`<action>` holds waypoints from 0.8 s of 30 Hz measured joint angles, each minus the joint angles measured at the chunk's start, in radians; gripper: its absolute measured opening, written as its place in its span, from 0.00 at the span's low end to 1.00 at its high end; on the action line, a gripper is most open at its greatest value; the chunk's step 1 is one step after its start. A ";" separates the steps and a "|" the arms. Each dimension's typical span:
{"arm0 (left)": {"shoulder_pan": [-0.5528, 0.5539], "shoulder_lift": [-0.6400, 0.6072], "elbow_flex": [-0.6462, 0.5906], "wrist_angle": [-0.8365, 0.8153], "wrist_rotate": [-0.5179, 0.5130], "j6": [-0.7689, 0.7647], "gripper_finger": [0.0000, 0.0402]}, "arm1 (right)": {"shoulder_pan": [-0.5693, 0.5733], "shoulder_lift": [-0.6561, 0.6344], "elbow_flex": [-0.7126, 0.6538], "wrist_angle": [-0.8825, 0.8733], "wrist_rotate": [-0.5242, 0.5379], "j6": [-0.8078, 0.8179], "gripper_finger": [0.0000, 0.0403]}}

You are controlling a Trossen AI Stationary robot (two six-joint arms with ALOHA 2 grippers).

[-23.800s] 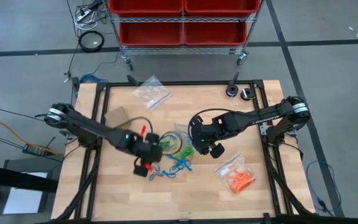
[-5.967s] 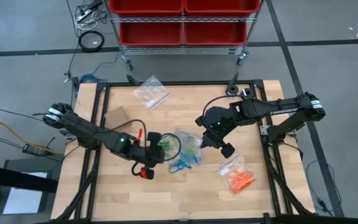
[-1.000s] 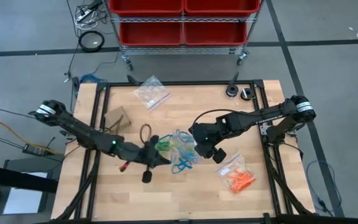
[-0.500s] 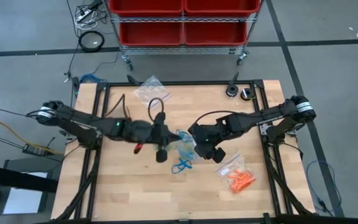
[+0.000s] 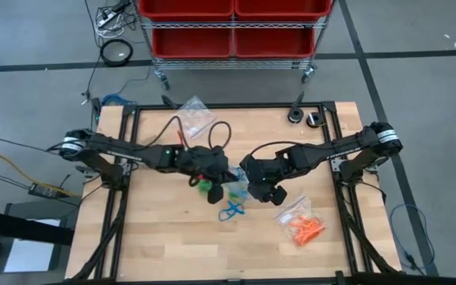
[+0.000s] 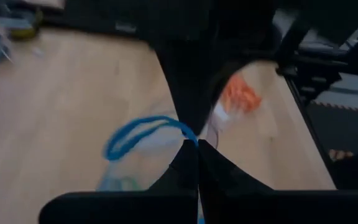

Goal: Sort rubber bands
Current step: Put the blue rubber band into the transparent zip bag

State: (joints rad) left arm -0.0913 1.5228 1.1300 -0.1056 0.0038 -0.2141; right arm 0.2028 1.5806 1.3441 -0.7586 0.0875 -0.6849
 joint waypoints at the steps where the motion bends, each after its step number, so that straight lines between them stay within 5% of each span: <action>1: 0.002 0.013 0.000 0.000 0.015 -0.006 0.00 | 0.000 0.000 0.000 -0.001 0.000 0.000 0.00; 13: -0.001 0.036 -0.001 -0.017 0.054 -0.028 0.08 | 0.000 0.000 0.000 -0.005 0.003 0.001 0.00; 24: -0.059 0.027 0.005 -0.059 0.119 0.000 0.01 | -0.009 0.000 0.000 -0.008 0.002 0.011 0.00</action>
State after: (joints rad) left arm -0.1499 1.5494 1.1351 -0.1647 0.1229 -0.2146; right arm 0.1935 1.5810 1.3441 -0.7662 0.0895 -0.6741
